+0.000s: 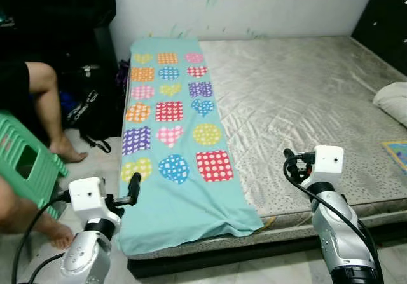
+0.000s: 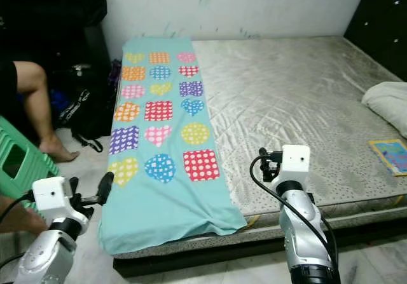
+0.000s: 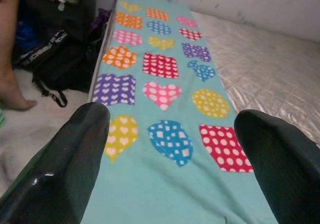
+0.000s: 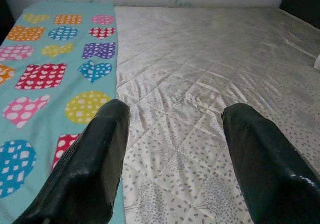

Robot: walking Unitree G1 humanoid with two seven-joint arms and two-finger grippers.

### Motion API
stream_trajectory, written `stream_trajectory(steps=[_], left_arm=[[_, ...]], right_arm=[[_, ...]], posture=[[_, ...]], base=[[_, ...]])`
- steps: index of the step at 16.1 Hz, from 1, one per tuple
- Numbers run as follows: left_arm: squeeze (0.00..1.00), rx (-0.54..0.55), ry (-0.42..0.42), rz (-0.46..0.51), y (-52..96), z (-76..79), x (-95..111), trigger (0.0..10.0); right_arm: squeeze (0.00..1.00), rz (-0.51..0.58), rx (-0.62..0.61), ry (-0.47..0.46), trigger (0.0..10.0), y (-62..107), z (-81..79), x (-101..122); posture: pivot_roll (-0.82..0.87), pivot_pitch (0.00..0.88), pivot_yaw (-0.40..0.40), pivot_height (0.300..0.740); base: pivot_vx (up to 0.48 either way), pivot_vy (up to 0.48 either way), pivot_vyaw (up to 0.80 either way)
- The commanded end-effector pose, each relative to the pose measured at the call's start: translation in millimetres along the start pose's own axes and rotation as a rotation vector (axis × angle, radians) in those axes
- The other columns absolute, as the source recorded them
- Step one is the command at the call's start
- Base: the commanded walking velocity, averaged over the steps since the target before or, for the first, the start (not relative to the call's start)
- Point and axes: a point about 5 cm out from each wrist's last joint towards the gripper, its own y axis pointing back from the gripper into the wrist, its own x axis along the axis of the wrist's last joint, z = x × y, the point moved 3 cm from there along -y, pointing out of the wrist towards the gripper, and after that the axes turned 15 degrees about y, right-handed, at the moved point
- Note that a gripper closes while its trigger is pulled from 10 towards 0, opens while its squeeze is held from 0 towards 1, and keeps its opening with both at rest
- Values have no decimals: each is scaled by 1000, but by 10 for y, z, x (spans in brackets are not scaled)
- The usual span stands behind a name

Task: Clean up the room

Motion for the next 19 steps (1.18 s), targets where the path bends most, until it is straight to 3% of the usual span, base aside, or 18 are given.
stream_trajectory(steps=[1, 4, 8, 19], left_arm=[[0, -5, 4, -2, -10, 29, 12, 10000], [0, -2, 6, -4, -13, 31, 11, 10000], [0, 2, 6, -9, -17, 28, 1, 10000], [0, 10, 6, 4, -18, 32, 12, 10000]], right_arm=[[0, 13, -4, 9, 10000, -7, 41, 43], [0, 15, -6, 6, 10000, -16, 44, 51], [0, 17, -7, 9, 10000, -24, 49, 59], [0, 72, 101, 33, 10000, -87, -67, 175]], posture=[[-76, 0, -15, 740], [-77, 0, -16, 740], [-80, 0, -16, 740], [-72, 0, -31, 740]], base=[[0, 0, -800], [0, 296, -594], [0, 299, 0], [0, 0, 0]])
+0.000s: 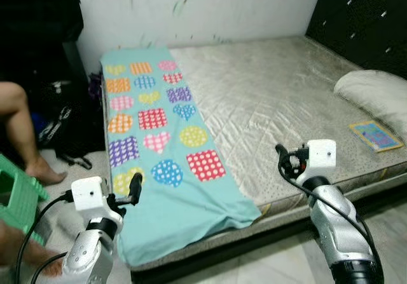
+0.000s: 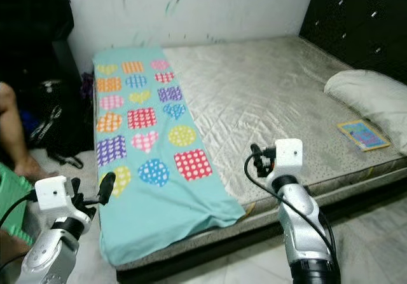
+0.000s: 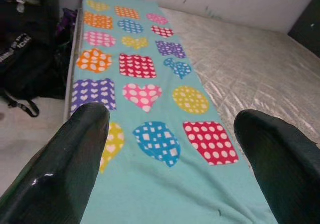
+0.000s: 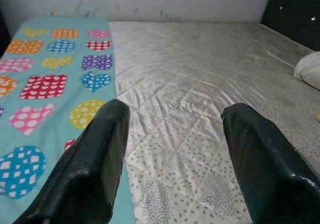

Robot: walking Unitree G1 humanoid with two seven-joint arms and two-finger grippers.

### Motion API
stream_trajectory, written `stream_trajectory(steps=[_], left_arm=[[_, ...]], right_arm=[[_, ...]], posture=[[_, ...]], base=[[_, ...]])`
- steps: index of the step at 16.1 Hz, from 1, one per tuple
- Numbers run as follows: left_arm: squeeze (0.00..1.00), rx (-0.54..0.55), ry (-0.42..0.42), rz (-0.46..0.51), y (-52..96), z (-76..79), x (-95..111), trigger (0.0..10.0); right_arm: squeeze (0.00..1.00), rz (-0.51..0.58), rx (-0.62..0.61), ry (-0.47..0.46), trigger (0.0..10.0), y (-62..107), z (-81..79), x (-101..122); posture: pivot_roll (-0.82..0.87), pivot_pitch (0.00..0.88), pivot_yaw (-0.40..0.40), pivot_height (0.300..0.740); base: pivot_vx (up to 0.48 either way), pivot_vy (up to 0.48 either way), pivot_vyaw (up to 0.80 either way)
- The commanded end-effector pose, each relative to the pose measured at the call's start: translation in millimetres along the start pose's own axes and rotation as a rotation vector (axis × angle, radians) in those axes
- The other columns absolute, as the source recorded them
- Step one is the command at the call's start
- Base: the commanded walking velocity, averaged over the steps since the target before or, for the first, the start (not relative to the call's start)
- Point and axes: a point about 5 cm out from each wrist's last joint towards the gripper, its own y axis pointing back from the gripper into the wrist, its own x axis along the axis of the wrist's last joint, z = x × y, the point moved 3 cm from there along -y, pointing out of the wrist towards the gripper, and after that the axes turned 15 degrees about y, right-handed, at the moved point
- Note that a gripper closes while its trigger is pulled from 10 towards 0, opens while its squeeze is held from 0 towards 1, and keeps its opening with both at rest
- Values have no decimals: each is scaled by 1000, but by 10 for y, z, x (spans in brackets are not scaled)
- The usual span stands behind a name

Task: Clean up the room

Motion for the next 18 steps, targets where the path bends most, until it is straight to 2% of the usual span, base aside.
stream_trajectory(steps=[1, 5, 7, 9, 17, 18], left_arm=[[0, 0, -9, 9, 0, 9, 22, 10000], [0, 16, -21, 17, -11, -16, 34, 10000], [0, 16, -25, 9, -28, -19, 24, 10000], [0, 21, -29, -6, -35, -26, -2, 10000], [0, 20, -24, -22, -31, -16, -36, 10000], [0, 22, -23, -34, -28, -17, -58, 10000]], right_arm=[[0, 11, 21, 4, 10000, -20, -14, 31], [0, 17, 76, 16, 10000, -16, -134, 33], [0, -21, 138, 89, 10000, -27, -231, -26], [0, -81, 177, 107, 10000, -20, -290, -130], [0, -100, 171, 121, 10000, -9, -283, -171], [0, -131, 165, 148, 10000, -11, -274, -218]], posture=[[-70, 0, -31, 740], [-68, 0, -30, 740], [-69, 0, -30, 740], [-69, 0, -30, 740], [-73, 0, -27, 740], [-72, 0, -30, 740]], base=[[0, 0, 0], [0, 0, 0], [0, 0, 0], [0, 0, 0], [0, 0, 0], [0, 0, 0]])
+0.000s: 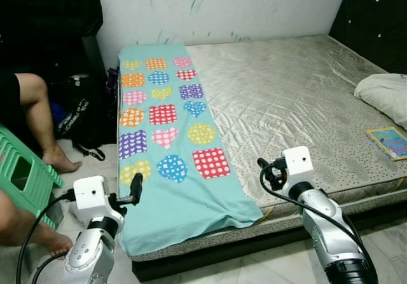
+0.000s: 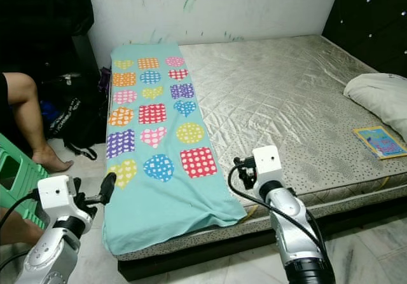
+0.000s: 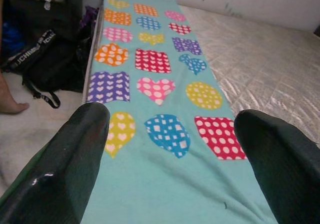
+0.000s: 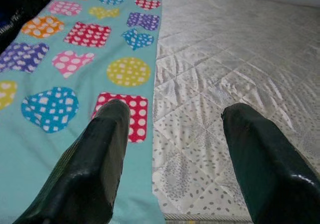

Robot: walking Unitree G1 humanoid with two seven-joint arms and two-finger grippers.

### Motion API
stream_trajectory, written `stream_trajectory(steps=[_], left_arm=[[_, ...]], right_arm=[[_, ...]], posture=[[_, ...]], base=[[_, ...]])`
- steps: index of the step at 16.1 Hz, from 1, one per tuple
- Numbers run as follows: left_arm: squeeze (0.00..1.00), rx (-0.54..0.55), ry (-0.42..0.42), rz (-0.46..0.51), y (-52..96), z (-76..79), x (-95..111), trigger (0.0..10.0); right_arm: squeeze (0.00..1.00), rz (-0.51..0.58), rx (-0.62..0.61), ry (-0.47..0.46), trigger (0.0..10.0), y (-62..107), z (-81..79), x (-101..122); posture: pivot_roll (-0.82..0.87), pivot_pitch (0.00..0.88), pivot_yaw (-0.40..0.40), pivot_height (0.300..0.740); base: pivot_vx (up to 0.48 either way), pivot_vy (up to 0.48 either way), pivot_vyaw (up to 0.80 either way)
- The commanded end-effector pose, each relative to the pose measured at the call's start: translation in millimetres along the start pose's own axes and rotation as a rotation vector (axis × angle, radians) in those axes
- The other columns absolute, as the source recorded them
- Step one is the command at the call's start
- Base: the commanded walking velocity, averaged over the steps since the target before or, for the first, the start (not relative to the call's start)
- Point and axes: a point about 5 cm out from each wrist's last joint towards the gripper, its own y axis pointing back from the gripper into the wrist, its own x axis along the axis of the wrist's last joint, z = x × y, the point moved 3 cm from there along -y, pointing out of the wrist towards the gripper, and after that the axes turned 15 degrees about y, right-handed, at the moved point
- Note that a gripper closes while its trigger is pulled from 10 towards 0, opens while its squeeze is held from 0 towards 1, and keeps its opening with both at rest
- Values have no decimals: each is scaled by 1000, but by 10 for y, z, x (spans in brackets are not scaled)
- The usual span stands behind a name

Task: Clean up the room

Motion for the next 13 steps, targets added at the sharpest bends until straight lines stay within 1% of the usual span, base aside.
stream_trajectory(steps=[1, 2, 3, 6, 13], left_arm=[[0, 17, -8, -28, -3, -15, -51, 10000], [0, 15, -7, -28, -1, -14, -50, 10000], [0, 14, -6, -28, -1, -11, -49, 10000], [0, 12, -7, -34, 0, -11, -53, 10000], [0, 12, -5, -36, -7, -12, -58, 10000]], right_arm=[[0, -43, -10, 24, 10000, -15, 29, -56], [0, -48, -13, 25, 10000, -16, 33, -65], [0, -42, -21, 0, 10000, -19, 42, -57], [0, -33, -30, -27, 10000, -23, 50, -36], [0, -17, -25, -26, 10000, -11, 40, -22]], posture=[[-72, 0, -29, 740], [-72, 0, -29, 740], [-72, 0, -29, 740], [-73, 0, -26, 740], [-75, 0, -25, 740]], base=[[0, 0, 0], [0, 0, 0], [0, 0, 0], [0, 0, 0], [0, 0, 0]])
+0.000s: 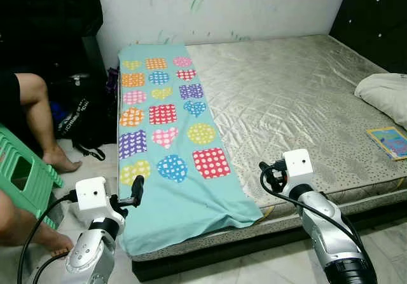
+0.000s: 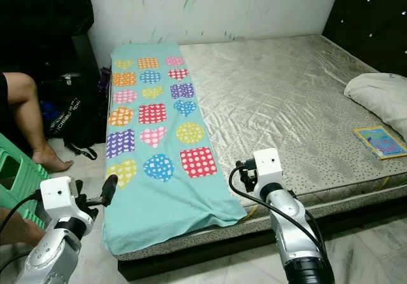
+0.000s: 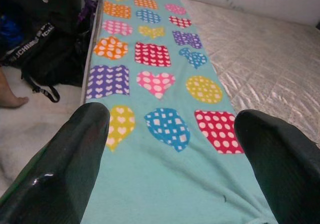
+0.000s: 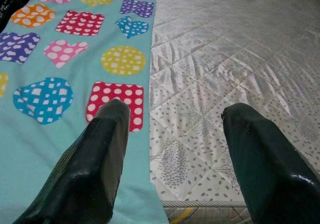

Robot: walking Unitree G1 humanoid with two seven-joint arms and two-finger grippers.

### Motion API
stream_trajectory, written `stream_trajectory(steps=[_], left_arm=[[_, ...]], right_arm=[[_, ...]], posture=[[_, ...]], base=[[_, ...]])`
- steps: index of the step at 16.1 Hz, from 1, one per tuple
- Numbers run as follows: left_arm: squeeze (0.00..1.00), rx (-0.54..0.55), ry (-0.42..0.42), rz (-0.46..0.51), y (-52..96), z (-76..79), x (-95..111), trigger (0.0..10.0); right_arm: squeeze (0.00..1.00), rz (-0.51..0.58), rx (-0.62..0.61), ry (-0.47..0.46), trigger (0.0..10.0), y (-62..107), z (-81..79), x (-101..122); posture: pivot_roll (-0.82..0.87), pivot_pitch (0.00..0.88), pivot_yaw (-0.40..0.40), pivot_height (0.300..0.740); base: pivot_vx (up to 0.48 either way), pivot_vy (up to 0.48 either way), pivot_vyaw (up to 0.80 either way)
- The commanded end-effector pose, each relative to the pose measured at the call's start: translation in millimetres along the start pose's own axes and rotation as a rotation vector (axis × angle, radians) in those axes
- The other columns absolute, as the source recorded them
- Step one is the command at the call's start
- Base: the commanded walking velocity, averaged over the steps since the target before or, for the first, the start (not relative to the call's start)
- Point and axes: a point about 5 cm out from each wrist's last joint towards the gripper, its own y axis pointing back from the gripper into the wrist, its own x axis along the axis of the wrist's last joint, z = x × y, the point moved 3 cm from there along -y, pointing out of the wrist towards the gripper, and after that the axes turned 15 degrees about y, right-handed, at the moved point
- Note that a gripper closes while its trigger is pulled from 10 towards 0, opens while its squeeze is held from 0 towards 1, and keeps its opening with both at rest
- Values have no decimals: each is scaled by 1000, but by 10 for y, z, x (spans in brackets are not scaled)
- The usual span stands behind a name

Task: Clean up the room

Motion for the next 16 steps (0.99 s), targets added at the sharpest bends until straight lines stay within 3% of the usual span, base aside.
stream_trajectory(steps=[1, 16], left_arm=[[0, 7, -8, -13, -6, 2, -20, 10000], [0, 10, -10, -10, 0, -5, -20, 10000]], right_arm=[[0, 23, -16, -4, 10000, 2, 45, 53], [0, 56, -11, -32, 10000, 24, 26, 98]], posture=[[-75, 0, -25, 740], [-78, 0, -25, 740]], base=[[0, 0, 0], [0, 0, 0]])
